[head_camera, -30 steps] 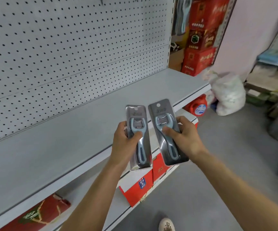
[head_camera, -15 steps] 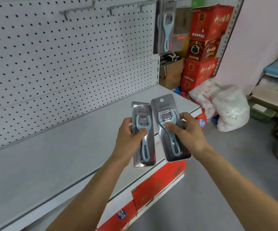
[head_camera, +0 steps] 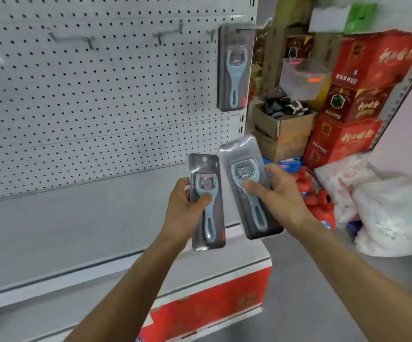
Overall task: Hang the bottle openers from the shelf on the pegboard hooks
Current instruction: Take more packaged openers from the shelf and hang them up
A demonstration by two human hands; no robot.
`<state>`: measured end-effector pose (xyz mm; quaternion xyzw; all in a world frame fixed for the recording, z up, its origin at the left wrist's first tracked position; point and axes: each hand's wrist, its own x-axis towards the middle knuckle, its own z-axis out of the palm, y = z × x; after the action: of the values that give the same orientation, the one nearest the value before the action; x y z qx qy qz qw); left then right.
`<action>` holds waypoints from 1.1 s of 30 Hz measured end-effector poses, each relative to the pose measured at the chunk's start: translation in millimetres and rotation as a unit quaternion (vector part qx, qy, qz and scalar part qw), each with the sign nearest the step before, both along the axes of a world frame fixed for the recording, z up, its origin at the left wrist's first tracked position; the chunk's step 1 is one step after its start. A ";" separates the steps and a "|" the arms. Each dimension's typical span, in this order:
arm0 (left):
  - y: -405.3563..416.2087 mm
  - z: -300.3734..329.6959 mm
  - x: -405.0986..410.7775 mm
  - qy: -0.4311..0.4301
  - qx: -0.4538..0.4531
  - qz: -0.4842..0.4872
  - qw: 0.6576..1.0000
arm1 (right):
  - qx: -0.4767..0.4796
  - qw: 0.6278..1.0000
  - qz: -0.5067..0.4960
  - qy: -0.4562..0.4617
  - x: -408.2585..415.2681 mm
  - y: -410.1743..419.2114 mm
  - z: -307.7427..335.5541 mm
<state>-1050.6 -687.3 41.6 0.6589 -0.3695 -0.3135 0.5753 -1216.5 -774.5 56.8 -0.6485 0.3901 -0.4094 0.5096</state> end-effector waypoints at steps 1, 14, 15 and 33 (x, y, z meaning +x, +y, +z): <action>-5.5 1.4 -7.6 0.003 -0.004 0.017 1.000 | -0.001 1.000 0.009 0.000 -5.8 -8.6 2.3; -55.7 58.5 -47.6 0.023 -0.089 0.079 0.993 | -0.070 0.994 0.049 -0.076 -23.5 -62.7 49.1; -58.0 62.6 -46.8 0.019 -0.091 0.076 0.993 | -0.080 0.992 0.050 -0.082 -23.7 -65.0 53.7; -81.3 131.9 -33.1 -0.036 -0.164 0.080 0.982 | -0.179 0.972 0.020 -0.153 -5.3 -99.4 131.5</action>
<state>-1083.7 -768.7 173.6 0.5939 -0.3823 -0.1774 0.6854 -1221.9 -873.9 188.3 -0.6664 0.2151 -0.5567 0.4469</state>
